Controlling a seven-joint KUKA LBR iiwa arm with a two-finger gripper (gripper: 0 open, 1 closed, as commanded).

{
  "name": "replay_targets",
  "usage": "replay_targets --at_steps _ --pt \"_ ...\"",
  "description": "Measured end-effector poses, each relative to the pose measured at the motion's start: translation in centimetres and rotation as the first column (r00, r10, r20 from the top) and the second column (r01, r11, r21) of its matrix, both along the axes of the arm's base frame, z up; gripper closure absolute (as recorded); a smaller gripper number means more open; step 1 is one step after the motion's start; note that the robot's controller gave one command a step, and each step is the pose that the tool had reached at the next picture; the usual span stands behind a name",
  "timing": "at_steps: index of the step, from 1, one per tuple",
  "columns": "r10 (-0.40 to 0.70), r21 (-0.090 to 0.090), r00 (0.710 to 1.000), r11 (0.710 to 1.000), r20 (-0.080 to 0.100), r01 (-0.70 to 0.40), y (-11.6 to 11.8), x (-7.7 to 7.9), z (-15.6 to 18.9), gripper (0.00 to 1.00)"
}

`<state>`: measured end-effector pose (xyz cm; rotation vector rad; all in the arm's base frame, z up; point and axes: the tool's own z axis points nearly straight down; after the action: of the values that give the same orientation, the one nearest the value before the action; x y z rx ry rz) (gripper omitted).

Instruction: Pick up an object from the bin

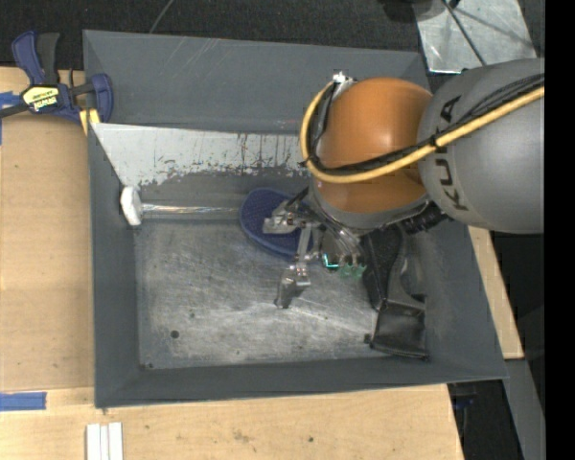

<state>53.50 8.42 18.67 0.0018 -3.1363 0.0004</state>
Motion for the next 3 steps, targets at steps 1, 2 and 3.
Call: replay_targets --at_steps 1,2,3 --pt "0.056 0.0 0.998 0.998 0.011 -0.056 -1.3 8.6 -4.4 0.0" --pt "0.128 0.006 0.992 0.992 0.018 -0.128 -7.5 8.0 -10.1 0.0" --pt "0.128 0.003 0.991 0.992 0.038 -0.128 -7.2 8.5 -9.4 1.0"
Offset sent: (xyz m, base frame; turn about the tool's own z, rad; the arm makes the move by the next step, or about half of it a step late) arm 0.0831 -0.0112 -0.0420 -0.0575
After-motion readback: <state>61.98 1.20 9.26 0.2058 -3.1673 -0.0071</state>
